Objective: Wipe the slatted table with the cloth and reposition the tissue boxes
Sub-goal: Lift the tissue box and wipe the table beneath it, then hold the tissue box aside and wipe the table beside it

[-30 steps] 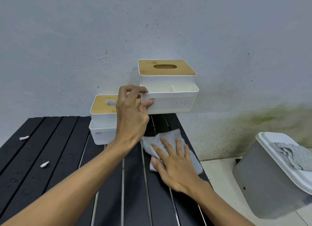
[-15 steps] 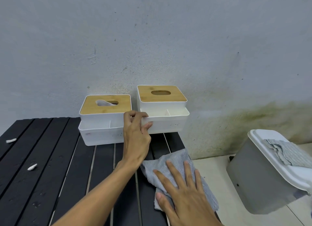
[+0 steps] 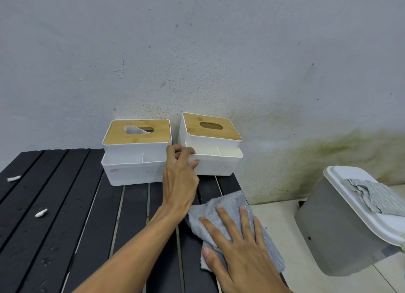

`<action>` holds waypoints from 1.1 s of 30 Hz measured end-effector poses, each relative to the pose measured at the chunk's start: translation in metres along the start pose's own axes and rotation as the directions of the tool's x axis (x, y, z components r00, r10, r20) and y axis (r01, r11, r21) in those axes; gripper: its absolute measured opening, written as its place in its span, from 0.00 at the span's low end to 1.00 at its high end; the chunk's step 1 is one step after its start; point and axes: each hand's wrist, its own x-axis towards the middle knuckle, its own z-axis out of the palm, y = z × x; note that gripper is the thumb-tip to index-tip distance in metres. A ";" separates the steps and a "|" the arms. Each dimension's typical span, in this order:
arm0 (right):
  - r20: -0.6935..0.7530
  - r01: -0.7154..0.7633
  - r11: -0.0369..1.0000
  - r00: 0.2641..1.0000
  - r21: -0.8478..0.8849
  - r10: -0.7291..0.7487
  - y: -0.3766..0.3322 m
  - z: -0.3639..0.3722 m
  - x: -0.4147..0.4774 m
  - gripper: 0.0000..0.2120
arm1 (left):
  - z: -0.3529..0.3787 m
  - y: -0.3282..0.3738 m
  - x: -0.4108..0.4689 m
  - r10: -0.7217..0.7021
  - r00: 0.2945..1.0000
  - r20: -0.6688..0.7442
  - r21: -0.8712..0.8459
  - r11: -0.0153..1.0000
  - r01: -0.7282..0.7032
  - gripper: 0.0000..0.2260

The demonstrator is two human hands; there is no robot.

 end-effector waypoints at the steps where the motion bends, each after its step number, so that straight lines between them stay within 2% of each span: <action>1: -0.001 0.000 1.000 1.000 0.001 0.000 0.000 0.000 0.000 0.27 | 0.001 0.001 0.000 0.003 1.000 0.003 0.005 1.000 -0.003 0.08; 5: 0.005 -0.002 1.000 1.000 0.004 0.002 0.000 0.001 0.000 0.27 | 0.001 -0.001 0.002 0.020 0.999 0.030 0.053 0.998 -0.021 0.08; 10: 0.027 -0.005 1.000 1.000 0.009 0.005 0.000 -0.001 0.000 0.27 | 0.000 -0.006 -0.001 0.035 0.997 0.064 0.201 0.978 -0.047 0.08; 20: 0.052 -0.004 1.000 0.999 -0.004 0.004 -0.001 -0.002 0.001 0.27 | -0.002 -0.011 -0.001 0.026 0.999 0.034 0.353 0.935 -0.036 0.11; 26: 0.122 -0.021 1.000 0.992 0.015 0.019 -0.003 -0.006 0.000 0.27 | -0.015 -0.008 0.001 0.044 0.996 0.074 0.250 0.966 -0.061 0.18; 28: 0.169 -0.033 0.999 0.985 0.007 0.032 -0.005 -0.008 0.000 0.27 | -0.032 -0.004 0.003 0.097 0.995 0.012 0.180 0.979 -0.098 0.18; 30: 0.179 -0.030 1.000 0.983 0.007 0.028 -0.005 -0.011 0.002 0.28 | -0.058 -0.005 0.006 0.059 0.989 -0.138 0.109 0.993 -0.044 0.16; 32: 0.166 -0.024 0.998 0.986 0.059 0.014 -0.002 -0.018 0.007 0.31 | -0.087 -0.019 0.013 -0.115 0.947 -0.301 0.080 0.986 0.146 0.16; 33: 0.170 -0.016 0.996 0.986 0.088 0.000 -0.001 -0.019 0.010 0.32 | -0.101 -0.032 0.019 -0.246 0.913 -0.325 0.078 0.955 0.285 0.18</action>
